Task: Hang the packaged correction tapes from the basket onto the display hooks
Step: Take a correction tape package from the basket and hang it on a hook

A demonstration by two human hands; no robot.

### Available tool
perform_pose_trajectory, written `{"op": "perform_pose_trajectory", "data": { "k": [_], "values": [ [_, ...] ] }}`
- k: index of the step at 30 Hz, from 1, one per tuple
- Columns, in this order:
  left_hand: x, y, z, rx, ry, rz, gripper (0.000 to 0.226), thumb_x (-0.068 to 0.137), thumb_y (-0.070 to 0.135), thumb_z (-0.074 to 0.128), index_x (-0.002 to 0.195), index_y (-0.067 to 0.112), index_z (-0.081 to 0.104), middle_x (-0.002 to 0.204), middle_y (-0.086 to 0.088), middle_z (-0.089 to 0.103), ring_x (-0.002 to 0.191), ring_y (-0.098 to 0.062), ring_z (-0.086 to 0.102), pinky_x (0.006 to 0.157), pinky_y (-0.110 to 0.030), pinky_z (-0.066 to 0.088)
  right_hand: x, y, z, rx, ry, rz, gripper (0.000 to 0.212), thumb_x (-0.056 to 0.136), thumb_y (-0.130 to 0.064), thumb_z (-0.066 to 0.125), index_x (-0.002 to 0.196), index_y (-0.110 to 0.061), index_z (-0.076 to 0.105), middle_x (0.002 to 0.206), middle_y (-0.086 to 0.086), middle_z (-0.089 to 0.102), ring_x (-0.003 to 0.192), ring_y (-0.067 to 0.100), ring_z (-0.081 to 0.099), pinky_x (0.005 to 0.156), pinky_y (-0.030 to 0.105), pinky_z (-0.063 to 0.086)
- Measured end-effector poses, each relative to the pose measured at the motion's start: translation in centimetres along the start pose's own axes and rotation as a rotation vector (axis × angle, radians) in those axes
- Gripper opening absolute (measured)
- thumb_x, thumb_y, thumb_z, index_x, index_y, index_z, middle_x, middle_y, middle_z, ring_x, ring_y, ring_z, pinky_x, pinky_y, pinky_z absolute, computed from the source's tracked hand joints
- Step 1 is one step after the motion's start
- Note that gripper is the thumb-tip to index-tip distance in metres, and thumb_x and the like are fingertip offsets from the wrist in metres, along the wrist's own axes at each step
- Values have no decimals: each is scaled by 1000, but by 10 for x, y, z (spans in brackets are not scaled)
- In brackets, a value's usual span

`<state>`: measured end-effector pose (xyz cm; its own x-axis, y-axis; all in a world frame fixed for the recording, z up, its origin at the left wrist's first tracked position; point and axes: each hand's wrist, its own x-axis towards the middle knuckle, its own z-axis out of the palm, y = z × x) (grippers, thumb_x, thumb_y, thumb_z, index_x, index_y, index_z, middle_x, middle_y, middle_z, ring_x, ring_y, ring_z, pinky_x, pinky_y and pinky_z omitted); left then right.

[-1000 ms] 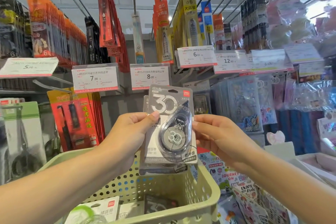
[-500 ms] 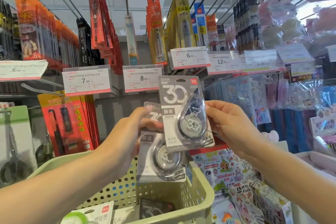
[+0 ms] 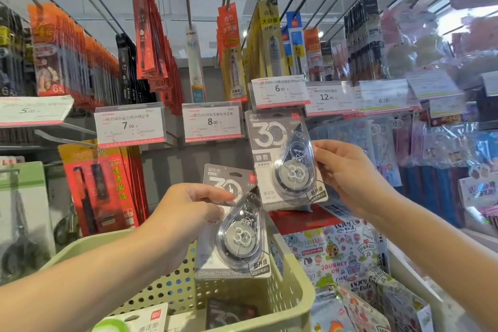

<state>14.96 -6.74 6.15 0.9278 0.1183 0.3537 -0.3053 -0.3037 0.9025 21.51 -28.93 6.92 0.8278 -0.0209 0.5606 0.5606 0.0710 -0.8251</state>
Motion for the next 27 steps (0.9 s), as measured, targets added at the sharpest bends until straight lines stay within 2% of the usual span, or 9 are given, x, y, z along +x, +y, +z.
{"op": "perform_pose_trajectory", "data": {
  "k": [4, 7, 11, 19, 22, 27],
  "values": [
    [0, 0, 0, 4, -6, 11, 29, 78, -13, 60, 83, 12, 75, 101, -5, 71, 94, -20, 57, 72, -24, 39, 2, -3, -2, -8, -3, -54, 20, 93, -16, 53, 102, -6, 69, 112, 34, 62, 85, 27, 54, 84, 40, 47],
    [1, 0, 0, 5, -2, 12, 29, 78, -13, 60, 83, 11, 75, 101, -5, 70, 95, -21, 57, 74, -26, 39, 7, -6, -3, -5, 6, -69, 21, 93, -15, 53, 102, -3, 68, 101, 33, 65, 84, 26, 54, 78, 36, 48],
    [1, -2, 0, 4, 0, 10, 29, 77, -14, 60, 83, 11, 75, 100, -6, 71, 98, -23, 59, 78, -29, 41, 16, -9, 1, 2, 7, -85, 18, 93, -15, 54, 93, -7, 69, 90, 20, 60, 80, 27, 48, 69, 31, 43],
    [1, -3, -2, -15, 8, 17, 30, 77, -14, 60, 81, 11, 75, 103, -6, 70, 102, -24, 59, 84, -32, 42, 25, -4, 1, -40, 27, -59, 18, 93, -12, 52, 95, -9, 70, 95, 22, 63, 83, 26, 51, 77, 36, 44],
    [2, -3, -3, -21, 10, 16, 30, 77, -13, 60, 80, 12, 75, 103, -8, 70, 97, -24, 58, 78, -30, 41, 24, -1, 0, -41, 14, -62, 18, 93, -12, 52, 90, -12, 70, 92, 21, 61, 82, 26, 50, 77, 36, 43],
    [2, -4, -7, -28, 8, 35, 29, 77, -15, 60, 78, 11, 75, 99, -8, 70, 93, -22, 58, 70, -24, 40, 26, 7, -2, -35, 7, -51, 17, 92, -15, 55, 95, -8, 69, 90, 20, 58, 83, 27, 48, 77, 39, 42]
  ]
}}
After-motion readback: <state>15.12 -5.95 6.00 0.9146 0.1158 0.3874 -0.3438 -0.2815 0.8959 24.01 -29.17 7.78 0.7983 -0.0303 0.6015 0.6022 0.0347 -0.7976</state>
